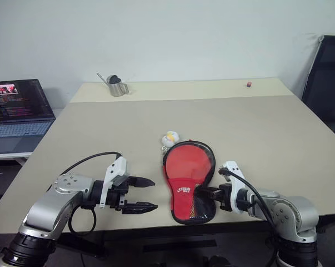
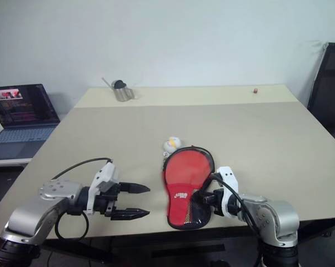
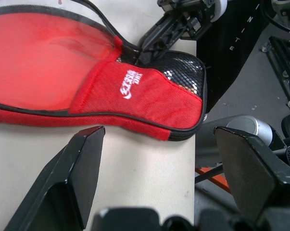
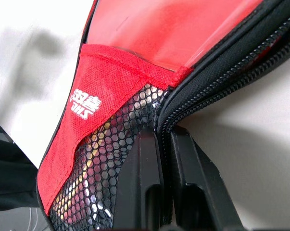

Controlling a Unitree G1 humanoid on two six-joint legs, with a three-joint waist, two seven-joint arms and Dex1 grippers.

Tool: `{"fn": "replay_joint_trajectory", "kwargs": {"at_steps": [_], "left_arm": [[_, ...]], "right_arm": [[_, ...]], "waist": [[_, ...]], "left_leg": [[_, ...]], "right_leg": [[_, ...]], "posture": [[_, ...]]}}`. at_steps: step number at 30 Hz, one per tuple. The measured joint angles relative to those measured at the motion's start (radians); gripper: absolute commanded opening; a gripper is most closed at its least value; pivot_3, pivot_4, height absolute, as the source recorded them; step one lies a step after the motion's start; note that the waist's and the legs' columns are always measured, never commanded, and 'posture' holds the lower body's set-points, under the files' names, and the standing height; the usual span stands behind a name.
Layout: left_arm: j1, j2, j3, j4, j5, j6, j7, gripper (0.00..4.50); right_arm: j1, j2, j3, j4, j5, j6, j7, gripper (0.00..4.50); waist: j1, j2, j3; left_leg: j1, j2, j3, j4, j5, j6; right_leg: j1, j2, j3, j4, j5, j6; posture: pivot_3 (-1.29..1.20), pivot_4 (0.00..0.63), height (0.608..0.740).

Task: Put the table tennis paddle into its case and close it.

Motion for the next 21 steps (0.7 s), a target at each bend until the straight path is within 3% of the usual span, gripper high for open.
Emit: {"fn": "replay_joint_trajectory", "kwargs": {"at_steps": [13, 21], "left_arm": [[-0.026, -0.001, -0.014, 0.0, 0.0, 0.012, 0.007, 3.96], [-0.026, -0.01, -0.027, 0.0, 0.0, 0.011, 0.026, 3.96]], "right_arm": [[0.019, 0.012, -0.011, -0.012, 0.026, 0.003, -0.051, 0.03], [0.034, 0.046, -0.06, -0.05, 0.028, 0.032, -0.093, 2.31]], "waist": [[0.003, 0.0, 0.0], [0.012, 0.0, 0.0]], "left_leg": [[0.001, 0.0, -0.001, -0.001, -0.001, 0.001], [0.003, 0.0, -0.001, 0.0, -0.001, 0.001]], "right_leg": [[0.003, 0.0, -0.002, -0.005, 0.0, 0.0], [0.007, 0.0, -0.002, -0.006, 0.0, 0.0]], "posture": [[0.0, 0.15, 0.74], [0.0, 0.15, 0.74]]}}
